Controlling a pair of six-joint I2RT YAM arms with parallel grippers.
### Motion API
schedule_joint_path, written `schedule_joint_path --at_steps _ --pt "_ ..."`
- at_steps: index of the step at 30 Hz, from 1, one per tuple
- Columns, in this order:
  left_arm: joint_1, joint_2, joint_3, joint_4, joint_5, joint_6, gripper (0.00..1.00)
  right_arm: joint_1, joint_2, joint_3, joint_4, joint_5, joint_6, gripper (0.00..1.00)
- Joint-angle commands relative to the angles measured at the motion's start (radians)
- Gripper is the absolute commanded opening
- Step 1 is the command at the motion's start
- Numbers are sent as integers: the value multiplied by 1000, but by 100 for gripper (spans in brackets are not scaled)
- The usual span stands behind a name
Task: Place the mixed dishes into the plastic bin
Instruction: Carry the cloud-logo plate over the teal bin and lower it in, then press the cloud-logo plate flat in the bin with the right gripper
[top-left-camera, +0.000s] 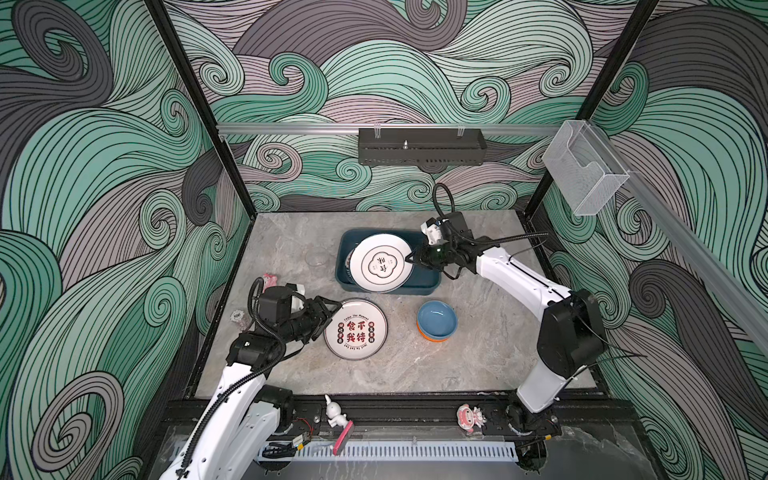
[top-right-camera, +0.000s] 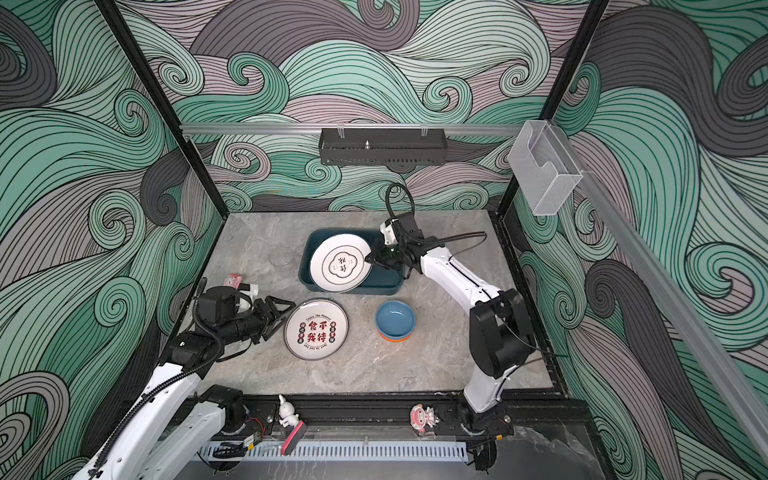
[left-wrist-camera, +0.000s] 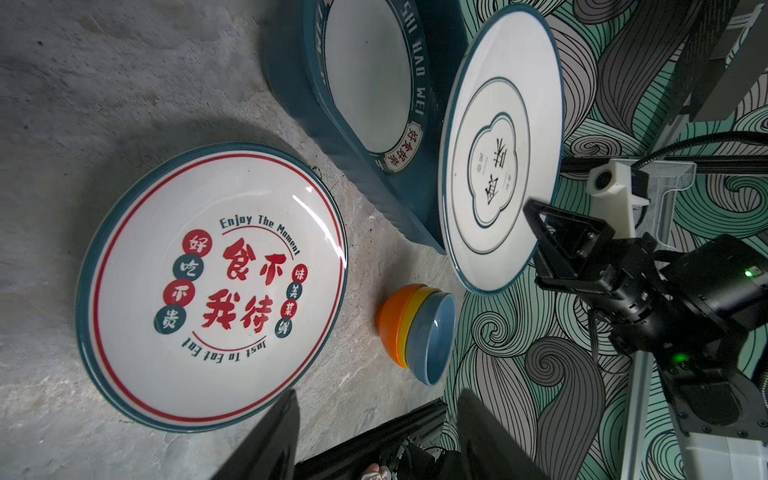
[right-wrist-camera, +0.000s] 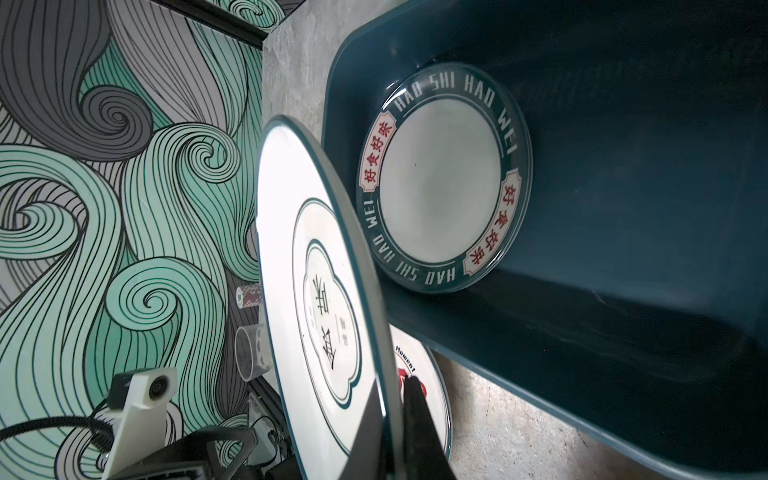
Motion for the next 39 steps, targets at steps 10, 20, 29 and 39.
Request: schedule_joint_path --at_steps 10,20,29,39 --pt "-10 -33 -19 -26 -33 12 67 -16 175 150 4 74 3 0" --pt "-9 -35 -39 -22 -32 5 67 -16 282 221 19 87 7 0" --pt "-10 -33 -48 -18 -33 5 66 -16 340 253 36 86 27 0" --pt "-10 -23 -55 -13 -34 3 66 -16 386 293 28 75 34 0"
